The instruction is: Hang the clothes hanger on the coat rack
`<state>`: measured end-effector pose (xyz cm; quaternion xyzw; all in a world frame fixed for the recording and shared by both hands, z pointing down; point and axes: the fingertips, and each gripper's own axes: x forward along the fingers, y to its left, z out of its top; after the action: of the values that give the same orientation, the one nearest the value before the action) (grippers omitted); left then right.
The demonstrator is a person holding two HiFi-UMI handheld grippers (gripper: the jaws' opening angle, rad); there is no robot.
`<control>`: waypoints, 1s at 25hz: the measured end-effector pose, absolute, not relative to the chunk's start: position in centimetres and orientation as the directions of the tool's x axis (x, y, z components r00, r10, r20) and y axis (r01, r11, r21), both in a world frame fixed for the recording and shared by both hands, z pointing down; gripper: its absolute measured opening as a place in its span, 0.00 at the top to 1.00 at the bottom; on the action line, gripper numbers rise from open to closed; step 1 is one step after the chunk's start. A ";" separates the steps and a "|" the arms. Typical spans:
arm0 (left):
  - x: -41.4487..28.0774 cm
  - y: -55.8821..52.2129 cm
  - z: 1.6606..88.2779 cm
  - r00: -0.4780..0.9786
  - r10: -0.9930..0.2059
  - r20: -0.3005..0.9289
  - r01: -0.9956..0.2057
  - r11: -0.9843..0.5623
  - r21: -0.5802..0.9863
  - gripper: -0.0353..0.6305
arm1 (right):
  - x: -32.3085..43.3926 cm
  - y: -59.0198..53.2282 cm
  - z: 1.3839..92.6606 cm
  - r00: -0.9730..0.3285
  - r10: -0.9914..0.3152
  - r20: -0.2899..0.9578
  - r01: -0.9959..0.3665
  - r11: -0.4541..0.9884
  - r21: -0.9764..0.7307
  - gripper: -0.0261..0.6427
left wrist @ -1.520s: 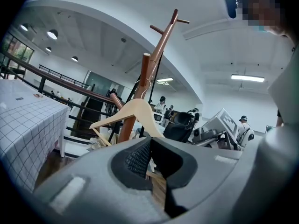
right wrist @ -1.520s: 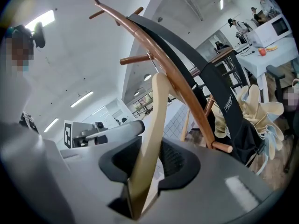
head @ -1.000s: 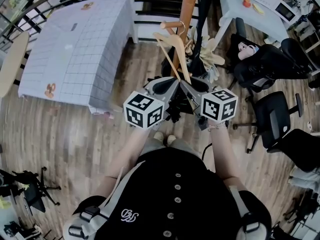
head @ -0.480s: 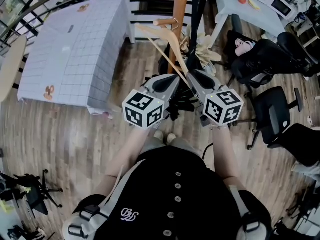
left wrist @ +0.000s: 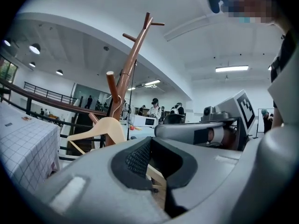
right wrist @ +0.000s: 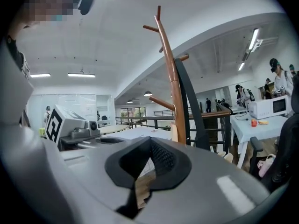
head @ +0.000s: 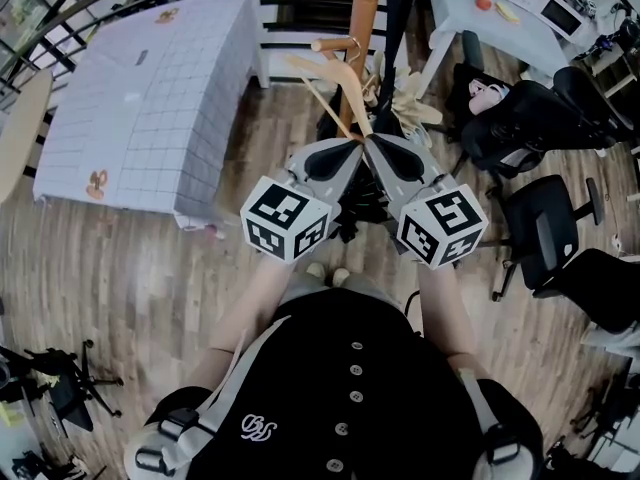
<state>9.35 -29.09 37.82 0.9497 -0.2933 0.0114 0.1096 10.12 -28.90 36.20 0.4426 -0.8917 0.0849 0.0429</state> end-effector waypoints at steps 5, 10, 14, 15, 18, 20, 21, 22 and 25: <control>8.6 -29.0 36.9 0.809 -0.587 0.036 -0.584 -0.794 0.168 0.96 | 9.9 -29.0 35.5 -0.565 -0.818 0.104 -0.824 0.556 -0.104 0.96; 8.0 -28.8 37.2 0.802 -0.597 0.006 -0.586 -0.785 0.200 0.96 | 9.7 -28.9 36.3 -0.558 -0.822 0.113 -0.830 0.549 -0.101 0.96; 8.0 -28.6 37.7 0.803 -0.596 0.020 -0.586 -0.782 0.212 0.96 | 9.4 -28.6 37.6 -0.575 -0.808 0.128 -0.815 0.553 -0.171 0.96; 8.0 -28.5 37.8 0.803 -0.596 0.023 -0.587 -0.782 0.212 0.96 | 9.4 -28.6 37.9 -0.574 -0.808 0.134 -0.816 0.551 -0.174 0.96; 7.9 -28.4 38.3 0.798 -0.602 0.036 -0.594 -0.775 0.213 0.96 | 9.3 -28.5 38.6 -0.569 -0.809 0.149 -0.820 0.547 -0.168 0.96; 8.0 -28.3 38.6 0.794 -0.607 0.047 -0.602 -0.772 0.204 0.96 | 9.3 -28.6 38.9 -0.564 -0.811 0.156 -0.825 0.542 -0.163 0.96; 8.0 -28.3 38.8 0.792 -0.609 0.054 -0.606 -0.771 0.196 0.96 | 9.3 -28.6 39.0 -0.563 -0.811 0.157 -0.825 0.541 -0.166 0.96; 8.0 -28.3 38.9 0.790 -0.610 0.061 -0.609 -0.770 0.189 0.96 | 9.3 -28.6 39.0 -0.564 -0.811 0.156 -0.824 0.540 -0.171 0.96; 7.9 -28.2 39.2 0.788 -0.612 0.073 -0.614 -0.769 0.180 0.96 | 9.3 -28.4 39.2 -0.568 -0.808 0.154 -0.820 0.541 -0.185 0.96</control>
<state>7.91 -28.24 39.17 0.9404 -0.3259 0.0050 0.0975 9.27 -28.42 39.19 0.4639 -0.8775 0.1189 0.0251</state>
